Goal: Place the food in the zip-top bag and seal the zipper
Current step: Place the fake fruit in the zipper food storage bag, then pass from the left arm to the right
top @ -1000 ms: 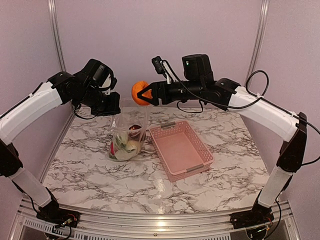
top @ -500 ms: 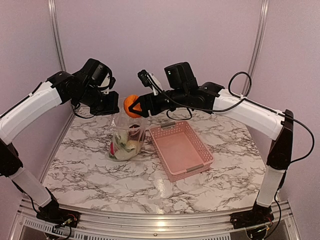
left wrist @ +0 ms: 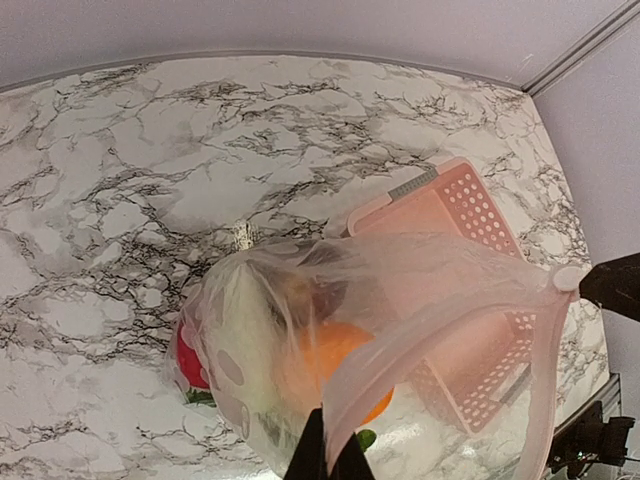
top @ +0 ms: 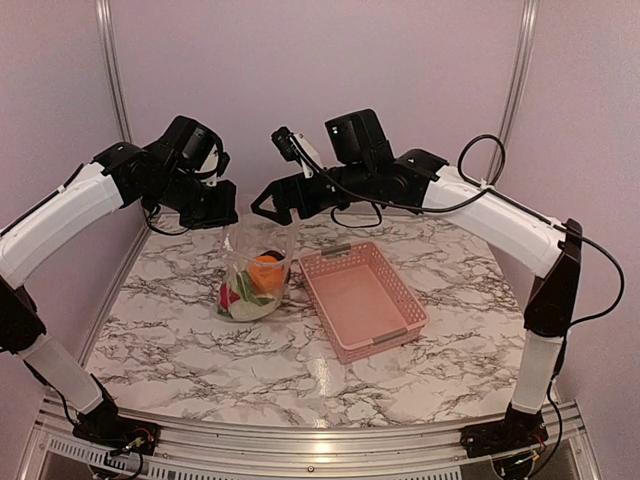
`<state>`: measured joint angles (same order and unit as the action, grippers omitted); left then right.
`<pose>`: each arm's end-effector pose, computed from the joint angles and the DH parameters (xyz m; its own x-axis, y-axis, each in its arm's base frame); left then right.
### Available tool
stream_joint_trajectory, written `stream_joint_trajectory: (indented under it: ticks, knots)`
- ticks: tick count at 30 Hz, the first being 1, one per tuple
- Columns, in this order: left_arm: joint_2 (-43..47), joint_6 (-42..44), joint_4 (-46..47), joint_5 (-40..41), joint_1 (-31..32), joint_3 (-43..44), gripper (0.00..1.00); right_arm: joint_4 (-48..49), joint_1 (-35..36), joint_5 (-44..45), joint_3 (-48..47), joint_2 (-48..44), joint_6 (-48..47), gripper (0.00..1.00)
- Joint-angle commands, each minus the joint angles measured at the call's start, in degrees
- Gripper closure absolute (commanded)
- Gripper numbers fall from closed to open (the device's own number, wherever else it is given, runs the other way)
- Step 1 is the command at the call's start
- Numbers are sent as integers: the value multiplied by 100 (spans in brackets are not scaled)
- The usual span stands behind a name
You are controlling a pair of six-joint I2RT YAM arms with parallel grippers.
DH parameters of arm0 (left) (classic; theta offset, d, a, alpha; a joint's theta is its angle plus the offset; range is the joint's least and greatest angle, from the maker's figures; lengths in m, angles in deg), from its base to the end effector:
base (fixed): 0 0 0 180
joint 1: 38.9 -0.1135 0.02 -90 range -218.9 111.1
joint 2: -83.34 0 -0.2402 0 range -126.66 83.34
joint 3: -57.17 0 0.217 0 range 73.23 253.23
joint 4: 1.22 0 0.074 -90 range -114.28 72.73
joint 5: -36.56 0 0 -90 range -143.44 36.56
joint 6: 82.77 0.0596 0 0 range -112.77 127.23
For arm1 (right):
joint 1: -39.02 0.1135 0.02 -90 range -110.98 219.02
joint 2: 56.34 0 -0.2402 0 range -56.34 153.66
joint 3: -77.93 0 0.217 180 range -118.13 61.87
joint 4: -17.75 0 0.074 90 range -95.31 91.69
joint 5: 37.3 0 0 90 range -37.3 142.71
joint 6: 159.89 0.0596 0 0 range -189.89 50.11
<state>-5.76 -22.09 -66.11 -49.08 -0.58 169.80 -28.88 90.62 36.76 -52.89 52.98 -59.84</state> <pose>0.2502 -0.1920 0.3521 -0.7328 -0.0432 -0.6790 0.2462 0.9136 -0.3237 0.2482 0.3395 0.3639 -0.4182 -0.2575 -0.8711 -0.8480 0.4543 0.2728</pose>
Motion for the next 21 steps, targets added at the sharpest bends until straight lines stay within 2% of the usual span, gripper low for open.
stream_joint_trajectory:
  ticks: [1,10,14,17,21]
  knots:
    - [57,23,223,58,-45,-20,100,-372,-8,-31,-334,159,-168,7]
    - [167,327,239,-161,-53,-262,100,-274,-314,-283,-424,-214,58,7]
    - [162,812,272,-595,-53,-182,100,-115,-576,-111,339,-755,3,2]
    - [288,1377,338,-1010,-53,-290,100,239,-852,114,1171,-1288,58,1]
    - [642,2024,435,-1524,-53,-644,100,418,-1027,-308,1784,-1706,-481,2]
